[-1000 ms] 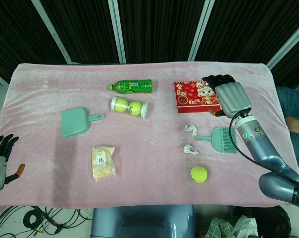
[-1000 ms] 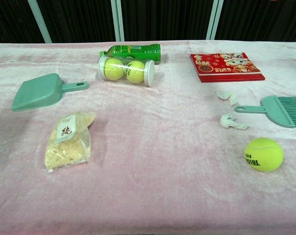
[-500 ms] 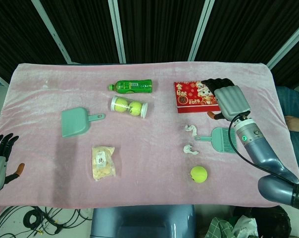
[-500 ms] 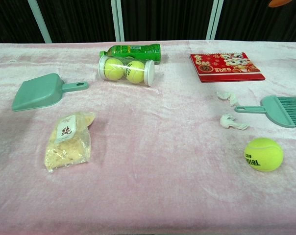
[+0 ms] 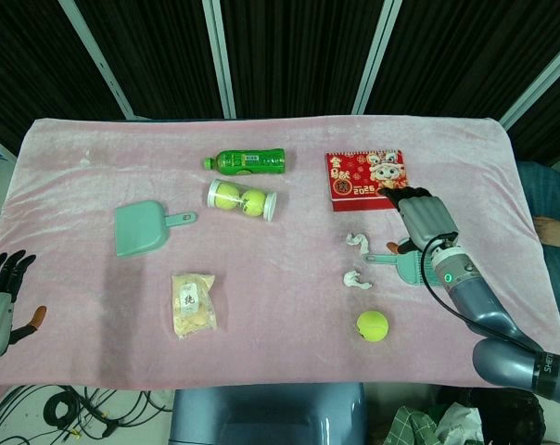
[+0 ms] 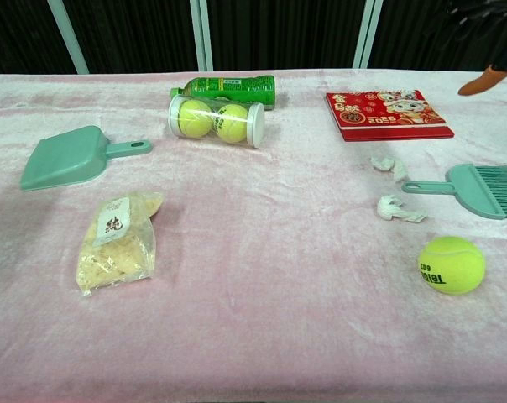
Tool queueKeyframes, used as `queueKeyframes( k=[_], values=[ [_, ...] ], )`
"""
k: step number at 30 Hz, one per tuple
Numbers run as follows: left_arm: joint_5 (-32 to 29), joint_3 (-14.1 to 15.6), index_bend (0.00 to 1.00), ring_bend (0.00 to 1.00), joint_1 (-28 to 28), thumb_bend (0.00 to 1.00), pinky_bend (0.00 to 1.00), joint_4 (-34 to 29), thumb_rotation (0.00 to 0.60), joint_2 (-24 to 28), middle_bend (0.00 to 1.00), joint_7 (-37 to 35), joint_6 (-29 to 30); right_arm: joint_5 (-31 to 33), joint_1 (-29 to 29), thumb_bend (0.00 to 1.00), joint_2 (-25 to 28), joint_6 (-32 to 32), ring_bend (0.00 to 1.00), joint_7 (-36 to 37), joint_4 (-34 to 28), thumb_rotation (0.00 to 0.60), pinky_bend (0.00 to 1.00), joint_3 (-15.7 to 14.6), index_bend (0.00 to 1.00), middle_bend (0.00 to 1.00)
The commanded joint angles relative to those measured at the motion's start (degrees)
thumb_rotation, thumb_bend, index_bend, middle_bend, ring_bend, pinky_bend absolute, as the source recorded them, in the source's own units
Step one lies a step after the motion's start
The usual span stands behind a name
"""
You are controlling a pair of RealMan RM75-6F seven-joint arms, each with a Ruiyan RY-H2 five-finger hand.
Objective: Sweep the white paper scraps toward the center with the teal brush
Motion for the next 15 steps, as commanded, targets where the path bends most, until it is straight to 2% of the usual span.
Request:
queueKeyframes(
  k=[1,7,15],
  values=[
    [-0.1,0.0,0.11,0.01,-0.1,0.31,0.05,0.0,0.6,0.1,0.08,0.0,-0.3,2.0,-0.2,0.11,-2.8,2.7,0.15,-2.7,-0.6,0.6,0.15,-2.5,0.21,0.27],
    [-0.2,0.0,0.11,0.01,-0.1,0.31,0.05,-0.1,0.6,0.2,0.08,0.0,-0.3,4.2,-1.3,0.11,-9.4,6.7,0.16,-3.8,0.8,0.6,0.15,-4.5,0.26,0.29],
    [-0.2,0.0,0.11,0.01,0.0,0.31,0.05,-0.2,0.6,0.2,0.08,-0.2,-0.3,5.0,-2.4,0.12,-19.4,11.2,0.16,-4.7,7.8,0.6,0.15,-5.5,0.29,0.32]
  ],
)
